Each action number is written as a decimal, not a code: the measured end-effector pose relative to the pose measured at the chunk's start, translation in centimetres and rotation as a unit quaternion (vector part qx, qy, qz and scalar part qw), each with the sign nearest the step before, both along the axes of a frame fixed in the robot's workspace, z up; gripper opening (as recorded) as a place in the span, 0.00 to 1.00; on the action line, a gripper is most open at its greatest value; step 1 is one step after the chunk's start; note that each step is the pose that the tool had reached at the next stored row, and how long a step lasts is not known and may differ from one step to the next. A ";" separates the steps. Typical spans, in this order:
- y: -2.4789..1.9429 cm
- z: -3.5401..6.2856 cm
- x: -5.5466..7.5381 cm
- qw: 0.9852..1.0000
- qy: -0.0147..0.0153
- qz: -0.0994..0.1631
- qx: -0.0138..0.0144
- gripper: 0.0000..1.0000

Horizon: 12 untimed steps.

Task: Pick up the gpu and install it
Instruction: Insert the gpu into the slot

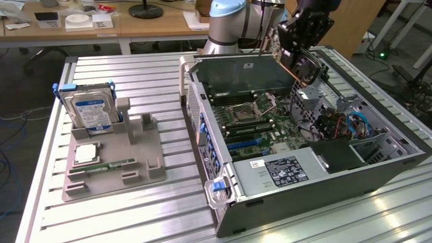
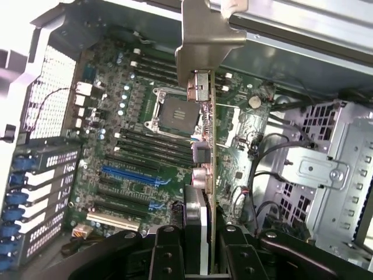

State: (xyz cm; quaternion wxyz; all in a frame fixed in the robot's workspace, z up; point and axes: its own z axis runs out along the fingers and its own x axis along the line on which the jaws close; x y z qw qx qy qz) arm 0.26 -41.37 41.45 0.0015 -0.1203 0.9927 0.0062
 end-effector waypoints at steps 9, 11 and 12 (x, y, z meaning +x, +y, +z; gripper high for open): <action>0.00 0.00 -0.1 0.999 0.000 0.053 0.000 0.29; 0.00 0.00 -0.1 0.998 0.000 0.067 0.000 0.29; 0.00 0.00 -0.1 0.997 0.000 0.074 0.000 0.29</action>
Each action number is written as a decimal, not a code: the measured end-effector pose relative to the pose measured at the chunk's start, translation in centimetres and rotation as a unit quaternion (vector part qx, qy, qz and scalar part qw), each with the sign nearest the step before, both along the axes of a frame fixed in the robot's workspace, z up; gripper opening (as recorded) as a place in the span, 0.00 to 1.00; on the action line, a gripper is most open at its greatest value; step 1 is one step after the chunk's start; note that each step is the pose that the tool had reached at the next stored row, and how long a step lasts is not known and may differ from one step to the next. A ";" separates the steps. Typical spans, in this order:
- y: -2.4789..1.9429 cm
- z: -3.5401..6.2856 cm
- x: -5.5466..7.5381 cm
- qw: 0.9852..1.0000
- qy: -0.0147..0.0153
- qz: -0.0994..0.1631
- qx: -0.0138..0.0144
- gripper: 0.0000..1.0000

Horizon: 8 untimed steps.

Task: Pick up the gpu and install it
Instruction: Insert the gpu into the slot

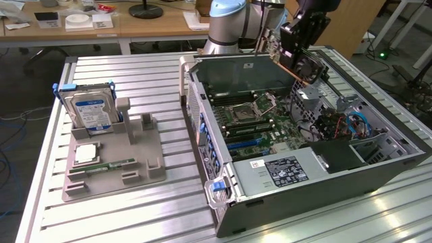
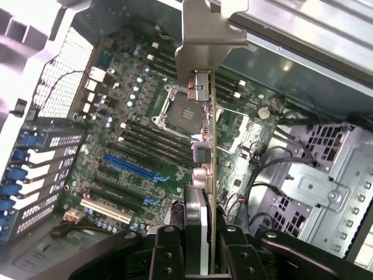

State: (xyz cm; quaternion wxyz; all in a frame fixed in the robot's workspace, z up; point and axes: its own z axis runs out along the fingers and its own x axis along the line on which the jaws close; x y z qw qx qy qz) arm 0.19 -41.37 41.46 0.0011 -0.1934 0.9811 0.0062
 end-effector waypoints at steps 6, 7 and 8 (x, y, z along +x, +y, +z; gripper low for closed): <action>0.00 0.00 0.0 0.999 0.000 0.042 0.000 0.29; 0.00 0.00 0.0 0.999 0.000 0.049 0.000 0.29; 0.00 -0.01 0.0 0.998 0.000 0.055 0.000 0.29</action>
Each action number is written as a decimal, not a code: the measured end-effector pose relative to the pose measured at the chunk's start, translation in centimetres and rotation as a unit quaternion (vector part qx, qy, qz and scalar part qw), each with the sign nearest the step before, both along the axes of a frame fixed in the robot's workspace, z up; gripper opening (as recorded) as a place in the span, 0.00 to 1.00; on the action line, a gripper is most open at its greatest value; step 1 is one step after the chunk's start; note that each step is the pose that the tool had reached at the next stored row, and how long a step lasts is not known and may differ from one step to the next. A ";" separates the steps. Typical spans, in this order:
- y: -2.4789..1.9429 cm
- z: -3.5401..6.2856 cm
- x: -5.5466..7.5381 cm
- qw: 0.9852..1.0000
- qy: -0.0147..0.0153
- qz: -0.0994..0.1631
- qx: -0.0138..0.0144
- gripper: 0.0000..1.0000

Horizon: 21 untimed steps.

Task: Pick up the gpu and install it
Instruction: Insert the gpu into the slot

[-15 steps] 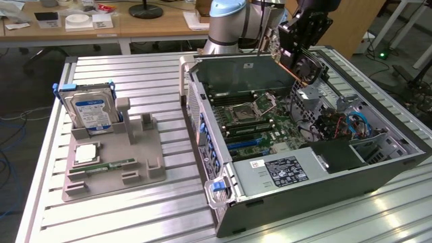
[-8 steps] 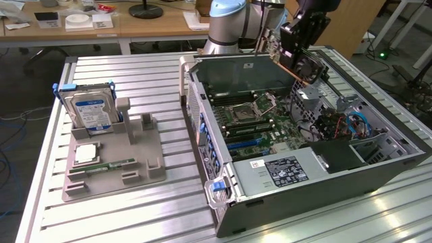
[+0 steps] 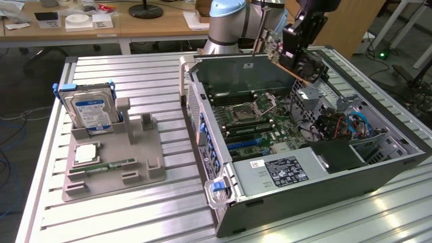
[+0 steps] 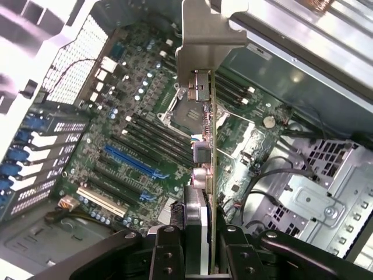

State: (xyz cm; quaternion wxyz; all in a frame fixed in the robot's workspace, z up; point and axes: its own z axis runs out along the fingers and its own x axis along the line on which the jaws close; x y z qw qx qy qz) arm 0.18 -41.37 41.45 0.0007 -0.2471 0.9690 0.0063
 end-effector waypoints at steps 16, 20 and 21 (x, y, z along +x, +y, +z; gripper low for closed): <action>-0.10 0.00 -0.2 0.996 0.000 0.092 0.000 0.29; -0.13 0.00 -0.2 0.993 0.000 0.114 0.000 0.29; -0.13 0.00 -0.2 0.993 0.000 0.121 0.000 0.29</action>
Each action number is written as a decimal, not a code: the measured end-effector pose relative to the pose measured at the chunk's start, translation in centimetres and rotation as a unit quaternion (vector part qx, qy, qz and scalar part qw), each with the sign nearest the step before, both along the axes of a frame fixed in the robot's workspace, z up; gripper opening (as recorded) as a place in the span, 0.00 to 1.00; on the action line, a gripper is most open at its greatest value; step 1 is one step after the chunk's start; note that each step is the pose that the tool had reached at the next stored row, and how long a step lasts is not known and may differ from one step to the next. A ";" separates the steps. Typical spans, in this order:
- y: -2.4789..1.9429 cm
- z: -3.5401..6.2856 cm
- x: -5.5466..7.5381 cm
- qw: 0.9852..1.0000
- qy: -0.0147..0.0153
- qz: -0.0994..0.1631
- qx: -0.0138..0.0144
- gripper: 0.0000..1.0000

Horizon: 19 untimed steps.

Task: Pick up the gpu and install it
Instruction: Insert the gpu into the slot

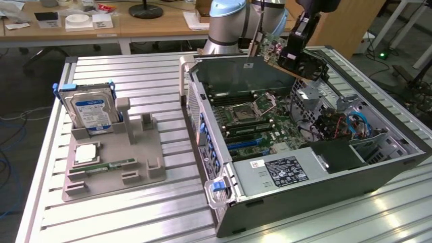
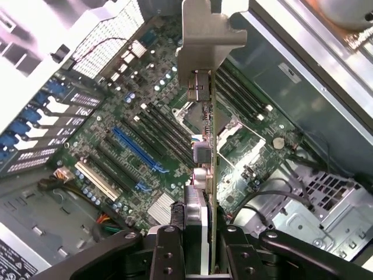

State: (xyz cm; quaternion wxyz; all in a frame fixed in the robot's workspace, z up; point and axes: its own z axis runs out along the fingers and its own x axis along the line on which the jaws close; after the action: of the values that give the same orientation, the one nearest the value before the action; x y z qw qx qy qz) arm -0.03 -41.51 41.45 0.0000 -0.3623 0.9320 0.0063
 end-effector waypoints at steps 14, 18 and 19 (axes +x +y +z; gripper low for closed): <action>-0.06 0.01 -0.1 0.996 0.000 0.084 0.000 0.29; -0.06 0.00 -0.1 0.994 0.000 0.108 0.000 0.29; -0.06 0.00 -0.1 0.993 0.000 0.114 0.000 0.29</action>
State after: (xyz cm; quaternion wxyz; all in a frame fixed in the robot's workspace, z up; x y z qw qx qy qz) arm -0.12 -41.57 41.45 -0.0007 -0.4663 0.8846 0.0063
